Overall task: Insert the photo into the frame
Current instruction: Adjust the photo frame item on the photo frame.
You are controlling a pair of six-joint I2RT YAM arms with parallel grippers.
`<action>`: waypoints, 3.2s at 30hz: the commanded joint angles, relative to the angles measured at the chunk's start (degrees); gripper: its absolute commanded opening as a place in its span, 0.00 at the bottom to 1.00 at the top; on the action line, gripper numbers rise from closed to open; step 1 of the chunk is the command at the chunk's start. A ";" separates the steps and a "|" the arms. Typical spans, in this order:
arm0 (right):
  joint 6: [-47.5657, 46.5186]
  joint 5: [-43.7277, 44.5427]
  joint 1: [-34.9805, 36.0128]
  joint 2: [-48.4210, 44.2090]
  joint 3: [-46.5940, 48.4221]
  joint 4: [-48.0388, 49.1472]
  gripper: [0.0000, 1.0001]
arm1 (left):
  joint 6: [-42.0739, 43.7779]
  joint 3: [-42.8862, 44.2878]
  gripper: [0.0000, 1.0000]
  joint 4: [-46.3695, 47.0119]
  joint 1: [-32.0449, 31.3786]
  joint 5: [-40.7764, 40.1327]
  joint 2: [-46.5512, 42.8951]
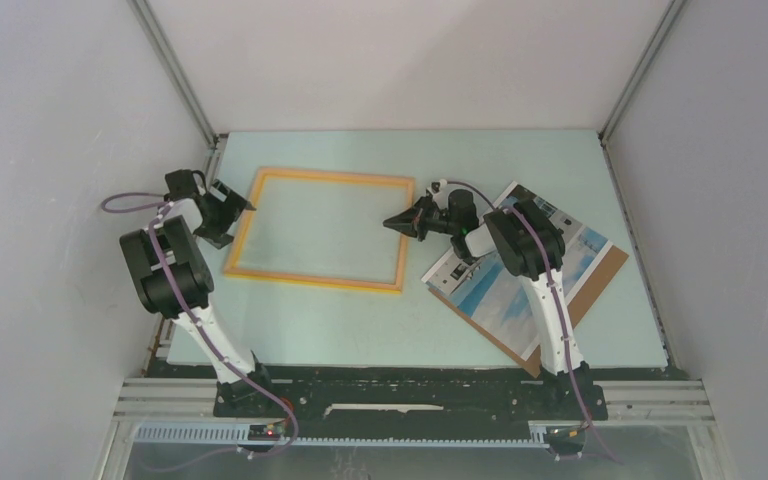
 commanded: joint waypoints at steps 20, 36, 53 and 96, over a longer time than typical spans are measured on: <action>3.28 -10.61 -3.12 2.81 7.82 2.35 0.00 | 0.92 -0.26 1.00 -0.01 -0.37 6.28 -0.45; 4.74 -11.06 -3.03 3.89 8.38 4.50 0.00 | 0.11 -1.15 1.00 0.00 -2.14 7.36 -0.75; 17.60 -8.10 -3.10 6.33 8.31 19.33 0.00 | -1.56 -2.08 1.00 1.54 -2.17 9.33 -0.47; -14.83 -15.00 -8.37 -5.57 3.49 -18.93 0.02 | -0.62 -10.95 1.00 -6.09 -3.62 2.33 -20.30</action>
